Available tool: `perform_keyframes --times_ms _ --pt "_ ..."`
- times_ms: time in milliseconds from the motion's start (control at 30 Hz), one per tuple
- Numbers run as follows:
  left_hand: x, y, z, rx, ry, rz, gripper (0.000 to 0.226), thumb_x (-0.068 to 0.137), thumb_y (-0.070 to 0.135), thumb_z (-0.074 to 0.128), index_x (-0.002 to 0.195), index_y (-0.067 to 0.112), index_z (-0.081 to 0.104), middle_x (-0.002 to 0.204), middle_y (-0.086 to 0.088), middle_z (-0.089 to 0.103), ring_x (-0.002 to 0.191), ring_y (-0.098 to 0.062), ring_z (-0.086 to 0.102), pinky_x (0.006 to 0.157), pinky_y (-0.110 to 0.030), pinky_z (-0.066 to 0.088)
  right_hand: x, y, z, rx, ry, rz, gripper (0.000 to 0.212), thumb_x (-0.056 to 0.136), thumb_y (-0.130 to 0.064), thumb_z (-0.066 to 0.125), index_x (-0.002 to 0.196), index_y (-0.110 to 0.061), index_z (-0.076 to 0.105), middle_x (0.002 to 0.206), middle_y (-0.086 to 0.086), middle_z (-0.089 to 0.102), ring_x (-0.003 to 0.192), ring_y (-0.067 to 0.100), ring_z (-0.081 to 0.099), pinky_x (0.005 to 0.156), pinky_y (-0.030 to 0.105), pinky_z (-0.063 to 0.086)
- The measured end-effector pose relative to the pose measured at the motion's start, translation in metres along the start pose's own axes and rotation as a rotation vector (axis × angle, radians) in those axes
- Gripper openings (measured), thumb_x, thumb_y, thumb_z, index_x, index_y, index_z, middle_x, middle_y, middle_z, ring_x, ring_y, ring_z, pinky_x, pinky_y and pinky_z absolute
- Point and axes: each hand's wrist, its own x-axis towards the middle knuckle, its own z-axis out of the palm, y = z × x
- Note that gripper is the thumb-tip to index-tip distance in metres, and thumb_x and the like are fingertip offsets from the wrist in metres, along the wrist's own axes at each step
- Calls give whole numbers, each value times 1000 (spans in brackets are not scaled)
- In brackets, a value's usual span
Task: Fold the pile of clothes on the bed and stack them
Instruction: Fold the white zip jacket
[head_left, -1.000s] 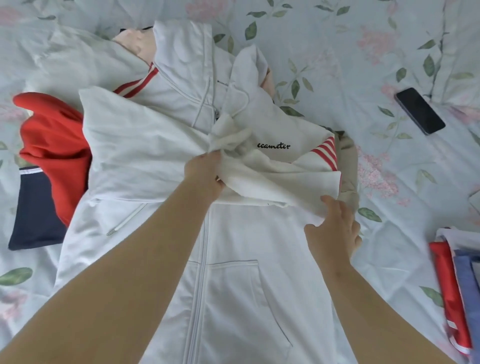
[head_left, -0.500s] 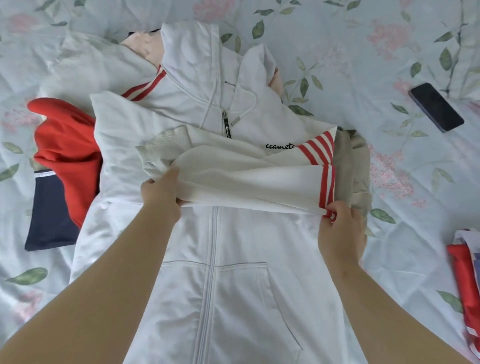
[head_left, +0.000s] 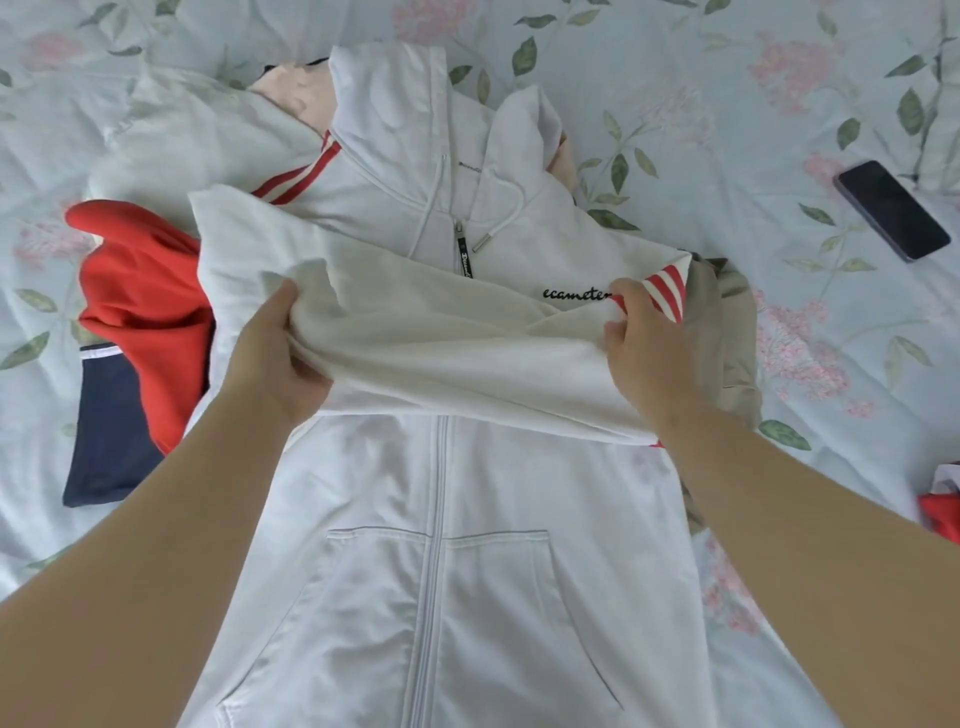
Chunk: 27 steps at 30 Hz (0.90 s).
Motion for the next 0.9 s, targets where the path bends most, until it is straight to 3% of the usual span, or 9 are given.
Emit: perform_keyframes --times_ms 67,133,233,333,400,533,667,767,900 --pt "1 5 -14 -74 6 87 19 95 25 52 109 18 64 95 2 74 98 -15 68 79 -32 55 10 4 5 -134 -131 98 44 95 -12 40 137 -24 38 96 7 58 90 31 55 85 43 46" --pt "3 6 -33 -69 91 82 18 95 15 48 105 19 62 92 3 73 98 -16 67 75 -34 55 14 8 8 -201 -160 138 26 97 -16 40 120 -20 51 101 8 61 95 30 55 88 43 45" --pt "10 4 -53 81 154 38 23 91 9 44 99 20 61 101 1 65 92 -17 63 78 -39 52 20 5 9 -88 19 146 15 97 -16 40 90 -17 53 90 7 58 82 27 49 70 37 42" --pt "14 12 -55 288 79 99 5 91 18 58 93 22 61 89 6 70 78 -9 67 70 -30 55 30 -3 -1 96 342 162 17 98 -17 37 95 -10 52 88 6 52 81 25 46 65 36 36" --pt "19 19 -58 326 70 203 8 92 17 59 85 21 60 83 7 71 76 -8 68 69 -27 56 35 -6 -8 224 431 207 19 98 -16 36 105 -7 52 93 9 55 89 28 53 70 37 40" --pt "29 22 -68 471 370 352 18 88 11 59 78 25 54 85 1 59 71 -15 54 68 -31 47 26 -11 1 113 141 175 47 92 -8 43 138 -16 37 117 4 54 109 23 51 92 39 41" --pt "35 14 -69 655 509 458 23 85 11 56 73 28 46 71 8 47 57 -11 40 54 -25 37 4 -7 21 -202 2 36 48 90 -22 50 137 -22 40 137 4 48 127 28 40 104 44 27" --pt "41 18 -70 688 512 460 24 86 12 57 73 29 46 72 10 48 60 -8 43 62 -26 42 -9 14 21 -368 47 2 38 89 -20 54 127 -17 51 131 7 51 121 30 42 98 42 29" --pt "45 19 -70 808 516 475 16 87 14 56 82 27 47 75 11 49 67 -11 46 61 -25 42 -11 29 7 -168 167 7 23 86 3 46 104 -2 61 103 17 61 100 34 50 85 47 42"
